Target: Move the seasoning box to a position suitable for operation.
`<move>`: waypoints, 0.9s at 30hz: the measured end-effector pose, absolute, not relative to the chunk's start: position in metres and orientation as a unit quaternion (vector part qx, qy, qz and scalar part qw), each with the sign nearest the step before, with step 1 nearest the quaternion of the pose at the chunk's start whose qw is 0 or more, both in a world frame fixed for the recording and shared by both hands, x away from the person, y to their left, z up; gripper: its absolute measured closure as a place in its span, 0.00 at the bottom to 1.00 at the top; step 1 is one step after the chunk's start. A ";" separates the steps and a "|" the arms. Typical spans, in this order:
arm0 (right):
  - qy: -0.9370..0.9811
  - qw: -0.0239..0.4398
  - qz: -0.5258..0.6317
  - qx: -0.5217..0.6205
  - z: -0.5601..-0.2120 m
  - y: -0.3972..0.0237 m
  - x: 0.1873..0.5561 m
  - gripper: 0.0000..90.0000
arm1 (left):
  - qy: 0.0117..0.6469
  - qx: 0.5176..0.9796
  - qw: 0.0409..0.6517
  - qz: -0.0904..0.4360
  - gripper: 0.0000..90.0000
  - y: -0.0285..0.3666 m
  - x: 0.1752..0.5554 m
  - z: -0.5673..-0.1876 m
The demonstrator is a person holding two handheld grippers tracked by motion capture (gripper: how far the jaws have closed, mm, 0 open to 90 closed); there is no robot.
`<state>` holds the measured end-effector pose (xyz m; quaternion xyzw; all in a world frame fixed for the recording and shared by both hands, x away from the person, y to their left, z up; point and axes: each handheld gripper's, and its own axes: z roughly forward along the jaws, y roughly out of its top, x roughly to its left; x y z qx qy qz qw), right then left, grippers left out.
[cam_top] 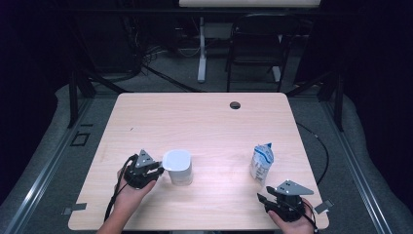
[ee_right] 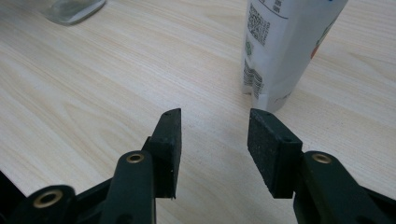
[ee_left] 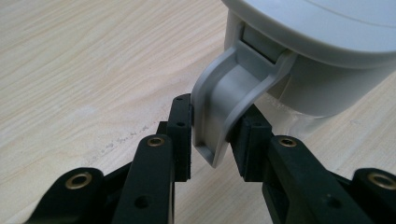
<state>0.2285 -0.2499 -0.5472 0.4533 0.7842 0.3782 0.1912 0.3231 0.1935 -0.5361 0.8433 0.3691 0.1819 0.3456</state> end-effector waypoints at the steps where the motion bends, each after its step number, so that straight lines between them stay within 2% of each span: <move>1: 0.784 0.191 0.379 0.453 -0.547 -0.250 0.228 0.61 | 0.369 0.844 0.344 0.182 0.80 0.193 0.322 -0.536; 20: 0.783 0.184 0.381 0.456 -0.548 -0.248 0.228 0.61 | 0.378 0.844 0.333 0.183 0.80 0.189 0.296 -0.534; 27: 0.782 0.181 0.386 0.455 -0.548 -0.247 0.227 0.61 | 0.375 0.846 0.330 0.184 0.80 0.184 0.273 -0.534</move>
